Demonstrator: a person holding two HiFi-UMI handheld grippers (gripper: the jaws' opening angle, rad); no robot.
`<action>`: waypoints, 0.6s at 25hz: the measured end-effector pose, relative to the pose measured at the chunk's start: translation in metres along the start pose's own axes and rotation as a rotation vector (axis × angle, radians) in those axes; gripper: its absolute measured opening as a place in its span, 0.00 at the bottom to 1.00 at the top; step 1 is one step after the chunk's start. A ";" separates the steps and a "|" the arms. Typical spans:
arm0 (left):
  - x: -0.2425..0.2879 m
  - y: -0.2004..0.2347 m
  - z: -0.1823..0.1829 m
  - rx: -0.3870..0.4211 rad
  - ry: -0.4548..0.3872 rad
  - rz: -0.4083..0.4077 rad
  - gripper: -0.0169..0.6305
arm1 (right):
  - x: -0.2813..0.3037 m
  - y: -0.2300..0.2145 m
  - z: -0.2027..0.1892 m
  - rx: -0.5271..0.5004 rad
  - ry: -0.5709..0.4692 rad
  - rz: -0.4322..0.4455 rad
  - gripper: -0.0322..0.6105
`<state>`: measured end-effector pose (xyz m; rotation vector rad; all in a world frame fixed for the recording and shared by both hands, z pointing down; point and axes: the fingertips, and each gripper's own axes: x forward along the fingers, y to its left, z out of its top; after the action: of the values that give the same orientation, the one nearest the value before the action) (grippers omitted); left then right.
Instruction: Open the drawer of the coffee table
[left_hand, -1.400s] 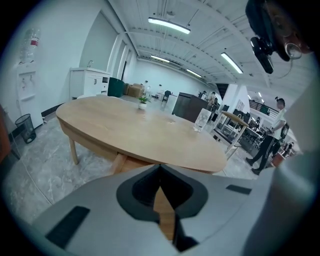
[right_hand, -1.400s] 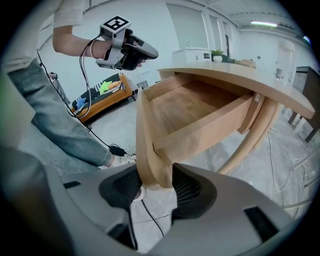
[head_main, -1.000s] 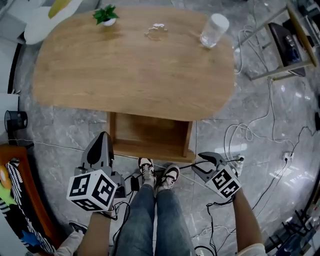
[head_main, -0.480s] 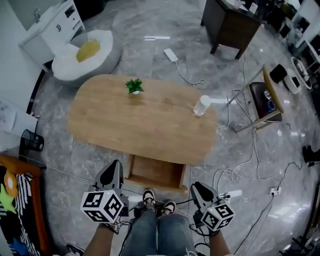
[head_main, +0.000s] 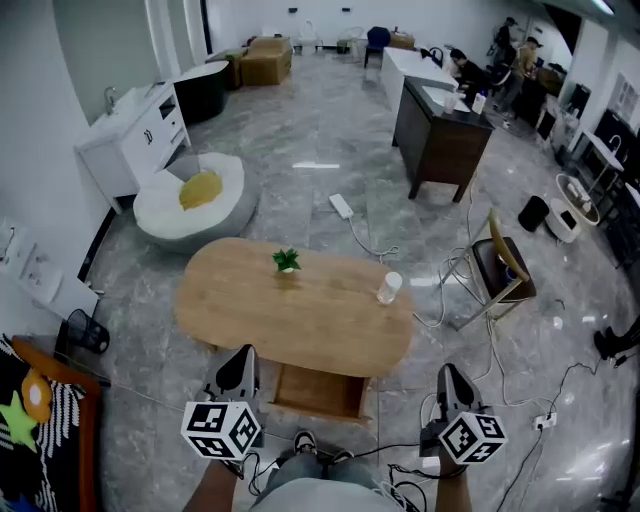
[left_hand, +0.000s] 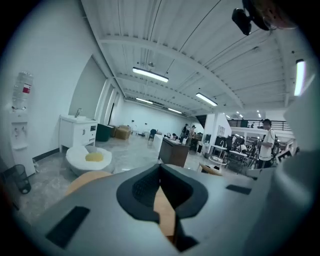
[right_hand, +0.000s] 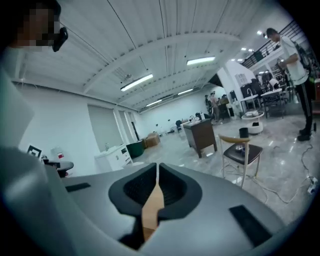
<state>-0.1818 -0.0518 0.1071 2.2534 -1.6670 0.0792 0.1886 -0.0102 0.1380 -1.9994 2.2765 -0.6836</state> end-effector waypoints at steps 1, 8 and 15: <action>-0.002 0.000 0.011 0.002 -0.024 0.002 0.02 | -0.006 -0.002 0.016 -0.010 -0.023 -0.021 0.06; -0.008 0.001 0.053 0.042 -0.102 -0.002 0.02 | -0.066 -0.023 0.087 -0.110 -0.215 -0.207 0.05; -0.009 0.000 0.042 0.041 -0.072 0.018 0.02 | -0.101 -0.047 0.089 -0.204 -0.250 -0.385 0.05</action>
<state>-0.1909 -0.0562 0.0659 2.2970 -1.7382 0.0377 0.2771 0.0556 0.0474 -2.4867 1.9055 -0.1977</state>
